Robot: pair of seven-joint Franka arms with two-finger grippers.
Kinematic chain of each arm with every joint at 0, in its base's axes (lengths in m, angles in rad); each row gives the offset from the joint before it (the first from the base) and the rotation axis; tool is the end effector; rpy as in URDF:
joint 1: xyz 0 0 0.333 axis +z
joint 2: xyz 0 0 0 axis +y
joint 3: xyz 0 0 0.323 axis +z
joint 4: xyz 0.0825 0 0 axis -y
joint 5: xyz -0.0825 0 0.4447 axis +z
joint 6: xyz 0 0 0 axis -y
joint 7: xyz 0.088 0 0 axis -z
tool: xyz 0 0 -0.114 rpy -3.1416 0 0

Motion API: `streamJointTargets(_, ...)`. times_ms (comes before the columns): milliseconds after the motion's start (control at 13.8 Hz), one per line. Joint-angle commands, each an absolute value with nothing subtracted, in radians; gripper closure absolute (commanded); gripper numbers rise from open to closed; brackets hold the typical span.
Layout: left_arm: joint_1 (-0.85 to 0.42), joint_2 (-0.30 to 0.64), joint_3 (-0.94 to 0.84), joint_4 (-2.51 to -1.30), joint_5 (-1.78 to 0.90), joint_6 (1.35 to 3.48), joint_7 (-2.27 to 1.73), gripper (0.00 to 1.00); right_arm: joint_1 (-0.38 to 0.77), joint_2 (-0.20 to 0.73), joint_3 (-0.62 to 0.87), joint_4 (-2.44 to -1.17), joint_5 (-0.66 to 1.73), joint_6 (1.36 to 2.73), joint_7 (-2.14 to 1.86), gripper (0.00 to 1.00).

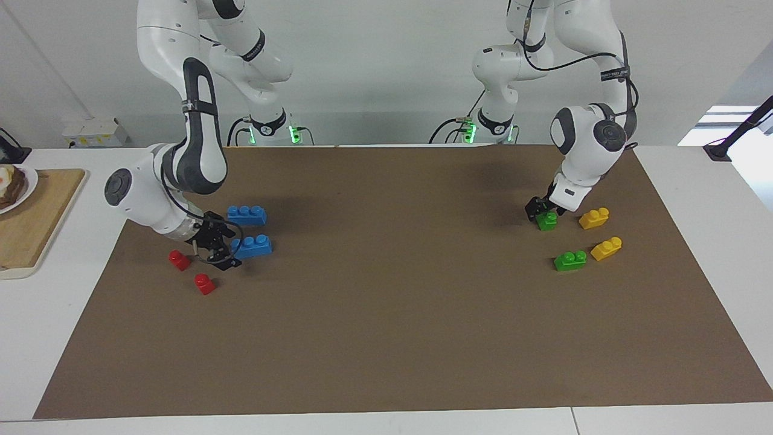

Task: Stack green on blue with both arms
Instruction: 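Grasp the green brick with the left gripper while the right gripper reaches blue, then lift the blue brick with the right gripper and carry it toward center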

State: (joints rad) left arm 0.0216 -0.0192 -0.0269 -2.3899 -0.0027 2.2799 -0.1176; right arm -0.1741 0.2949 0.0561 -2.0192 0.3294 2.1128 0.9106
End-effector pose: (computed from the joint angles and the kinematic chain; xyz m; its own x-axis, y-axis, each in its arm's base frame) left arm 0.5226 -0.0028 0.2745 0.9894 0.1139 -0.0902 0.1135 -0.9935 -0.0093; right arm 0.6191 -0.0565 0.2512 0.3122 -0.8883 -0.3369 -0.9408 -0.3383 0.0203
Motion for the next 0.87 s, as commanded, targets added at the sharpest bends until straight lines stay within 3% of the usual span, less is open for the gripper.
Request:
streamJointTargets(0, 0.015, -0.028, -0.02, -2.404, 0.006, 2.279, -0.123, 0.13, -0.178, 0.299, 0.06, -2.031, 0.356, 2.148, 0.881, 0.08)
streamJointTargets(72, 0.015, -0.026, -0.02, -2.404, 0.006, 2.281, -0.123, 0.14, -0.179, 0.299, 0.06, -2.031, 0.357, 2.148, 0.881, 0.17)
streamJointTargets(144, 0.015, -0.026, -0.02, -2.404, 0.006, 2.281, -0.123, 0.15, -0.179, 0.299, 0.06, -2.031, 0.357, 2.145, 0.882, 0.34)
streamJointTargets(289, 0.018, -0.026, -0.02, -2.405, 0.006, 2.281, -0.123, 0.2, -0.186, 0.299, 0.06, -2.031, 0.391, 2.134, 0.879, 0.82)
streamJointTargets(361, 0.018, -0.026, -0.02, -2.405, 0.006, 2.281, -0.123, 0.23, -0.186, 0.299, 0.06, -2.028, 0.394, 2.129, 0.873, 1.0)
streamJointTargets(794, 0.023, -0.026, -0.02, -2.408, 0.006, 2.287, -0.12, 0.26, -0.193, 0.293, 0.06, -1.945, 0.4, 2.016, 0.863, 1.0)
